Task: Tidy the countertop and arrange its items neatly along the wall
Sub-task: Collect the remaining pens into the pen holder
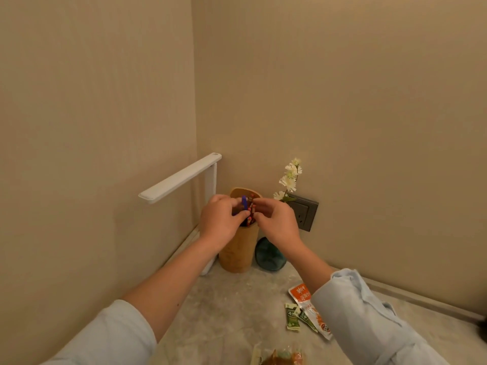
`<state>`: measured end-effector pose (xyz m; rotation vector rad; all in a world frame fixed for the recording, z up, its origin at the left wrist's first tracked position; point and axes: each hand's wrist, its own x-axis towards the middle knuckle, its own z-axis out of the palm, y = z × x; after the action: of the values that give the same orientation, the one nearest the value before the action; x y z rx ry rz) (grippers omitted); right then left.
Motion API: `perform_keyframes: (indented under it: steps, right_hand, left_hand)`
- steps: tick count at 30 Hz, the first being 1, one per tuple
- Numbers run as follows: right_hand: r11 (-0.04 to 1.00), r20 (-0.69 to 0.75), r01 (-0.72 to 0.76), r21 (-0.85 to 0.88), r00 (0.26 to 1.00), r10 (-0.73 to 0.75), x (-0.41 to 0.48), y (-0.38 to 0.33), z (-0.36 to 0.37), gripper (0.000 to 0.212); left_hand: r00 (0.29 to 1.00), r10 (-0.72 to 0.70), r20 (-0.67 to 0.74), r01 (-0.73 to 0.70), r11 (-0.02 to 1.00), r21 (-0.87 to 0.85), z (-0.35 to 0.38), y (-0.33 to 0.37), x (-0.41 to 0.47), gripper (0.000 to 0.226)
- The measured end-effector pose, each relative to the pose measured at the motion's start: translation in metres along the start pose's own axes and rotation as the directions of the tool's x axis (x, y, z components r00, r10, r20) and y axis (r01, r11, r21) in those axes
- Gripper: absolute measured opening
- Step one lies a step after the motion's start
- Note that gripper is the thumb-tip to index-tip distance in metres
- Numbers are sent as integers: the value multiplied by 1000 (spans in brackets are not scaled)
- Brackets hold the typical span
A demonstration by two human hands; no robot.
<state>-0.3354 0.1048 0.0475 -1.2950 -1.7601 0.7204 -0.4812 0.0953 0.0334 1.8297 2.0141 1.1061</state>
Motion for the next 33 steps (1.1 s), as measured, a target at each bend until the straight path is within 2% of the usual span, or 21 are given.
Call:
perform_keyframes:
  steps: [3,6,9,15,22,25,28,31,33]
  right_hand:
    - [999,-25,5,47,1000,-4,-15,1,-11,35]
    - [996,-51,28,85,998,-24,-39,-1,-27,32]
    - [995,-35,12,104,999,-9,-65,3,-45,30]
    - [995,41,-94,42,995,92,-118,33,-92,33]
    - [961,177,-261,-91,945,274,-206,104,-174,32]
    - [946,270,-273,-173,911,312,-234,128,-203,33]
    - [910,335,-224,-348,877,344,-254,150,-227,34]
    - [856,380,-156,-493,846,374,-270,171,-246,37]
    - [826,377,-134,-548,842,387,-278,182,-255,38]
  left_hand:
    - [999,8,-42,-9,1000,-27,-2,3,-11,49]
    - [990,72,-120,-78,996,-43,-9,19,-31,54]
    - [981,85,-175,-118,975,-187,-9,44,-64,46]
    - [994,96,-45,-106,869,-484,27,80,-130,34]
    - [983,32,179,83,795,-601,109,140,-214,27]
    - [966,22,258,139,798,-587,137,162,-245,27]
    - [940,-4,342,197,823,-533,163,179,-276,28]
    - [913,-51,406,233,880,-414,187,193,-308,31]
    - [899,-65,433,209,933,-293,199,198,-327,37]
